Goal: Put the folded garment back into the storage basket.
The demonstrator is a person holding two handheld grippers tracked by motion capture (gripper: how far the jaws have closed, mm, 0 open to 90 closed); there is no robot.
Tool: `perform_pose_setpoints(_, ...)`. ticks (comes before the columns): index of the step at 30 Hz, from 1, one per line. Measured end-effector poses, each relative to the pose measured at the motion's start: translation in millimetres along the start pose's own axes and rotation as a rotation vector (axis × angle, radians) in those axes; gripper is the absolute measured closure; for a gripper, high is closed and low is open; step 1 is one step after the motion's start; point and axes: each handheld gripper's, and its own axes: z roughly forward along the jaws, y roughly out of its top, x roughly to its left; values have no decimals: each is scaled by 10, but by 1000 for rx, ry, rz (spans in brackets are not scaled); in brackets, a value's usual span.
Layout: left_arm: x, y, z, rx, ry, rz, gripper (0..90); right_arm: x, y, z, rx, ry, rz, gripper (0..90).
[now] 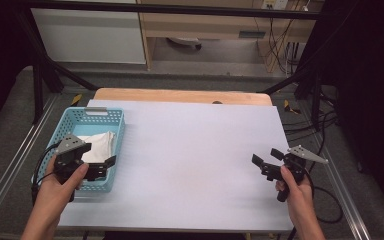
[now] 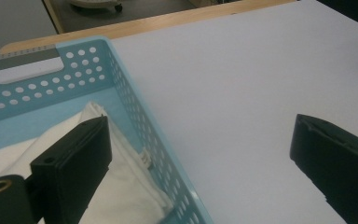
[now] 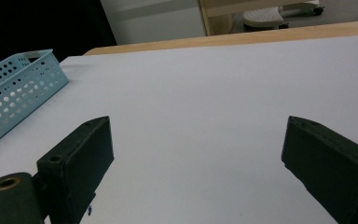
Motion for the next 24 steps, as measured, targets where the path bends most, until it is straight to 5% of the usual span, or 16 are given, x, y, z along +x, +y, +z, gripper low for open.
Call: perform_pose_setpoints(24, -25, -12, 18, 1, -6, 13, 47, 303, -486, 142, 108, 90, -68, 80)
